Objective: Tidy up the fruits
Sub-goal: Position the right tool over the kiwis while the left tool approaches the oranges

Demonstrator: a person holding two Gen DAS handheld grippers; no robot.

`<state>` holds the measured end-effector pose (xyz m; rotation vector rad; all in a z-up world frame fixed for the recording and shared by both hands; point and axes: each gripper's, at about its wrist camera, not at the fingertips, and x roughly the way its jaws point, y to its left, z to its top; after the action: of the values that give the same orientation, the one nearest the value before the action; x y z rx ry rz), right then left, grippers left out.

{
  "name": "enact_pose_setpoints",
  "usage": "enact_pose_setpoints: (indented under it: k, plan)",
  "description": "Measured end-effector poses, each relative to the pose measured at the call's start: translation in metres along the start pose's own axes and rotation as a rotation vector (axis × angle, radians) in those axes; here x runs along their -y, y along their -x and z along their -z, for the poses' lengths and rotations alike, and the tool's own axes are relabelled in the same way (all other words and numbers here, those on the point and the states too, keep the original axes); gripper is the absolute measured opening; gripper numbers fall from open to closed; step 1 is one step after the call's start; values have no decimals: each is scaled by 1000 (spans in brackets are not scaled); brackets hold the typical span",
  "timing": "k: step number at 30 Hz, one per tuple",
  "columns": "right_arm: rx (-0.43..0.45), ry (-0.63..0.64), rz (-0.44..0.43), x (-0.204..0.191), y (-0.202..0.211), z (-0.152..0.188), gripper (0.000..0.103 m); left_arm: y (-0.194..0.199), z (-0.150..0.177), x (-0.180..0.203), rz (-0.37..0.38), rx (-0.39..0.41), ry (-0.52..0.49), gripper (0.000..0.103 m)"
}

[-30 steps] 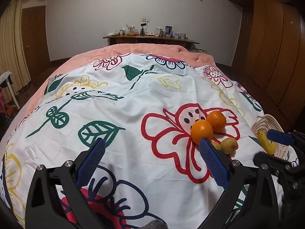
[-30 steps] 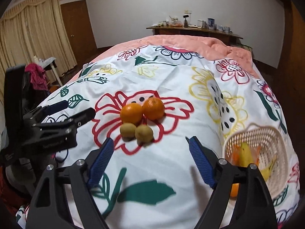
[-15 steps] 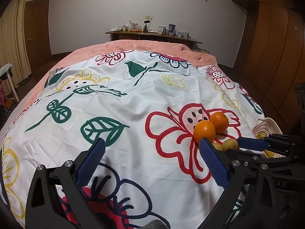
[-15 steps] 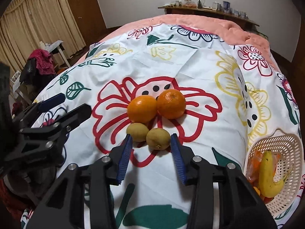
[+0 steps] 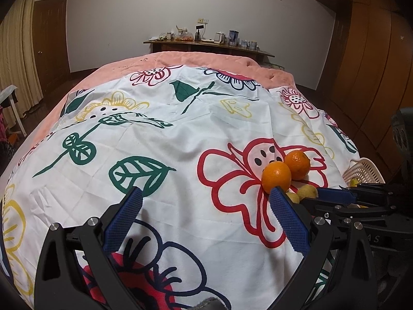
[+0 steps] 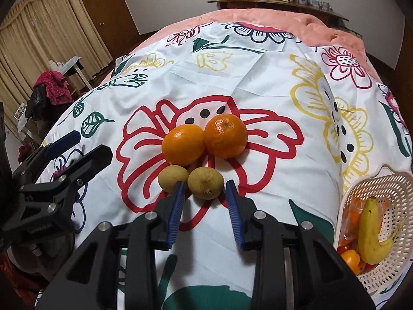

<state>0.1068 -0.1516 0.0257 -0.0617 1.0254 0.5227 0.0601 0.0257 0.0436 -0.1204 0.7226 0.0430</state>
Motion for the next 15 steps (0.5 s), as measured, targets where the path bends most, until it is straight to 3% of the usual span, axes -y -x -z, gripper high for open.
enact_pose_setpoints:
  k: [6,15]
  plan:
    - [-12,12,13,-2,-4,-6,34,0,0,1,3,-3,-4,100]
    - [13,-27,-52,3,3,-11,36,-3,0,-3,25,-18,16,100]
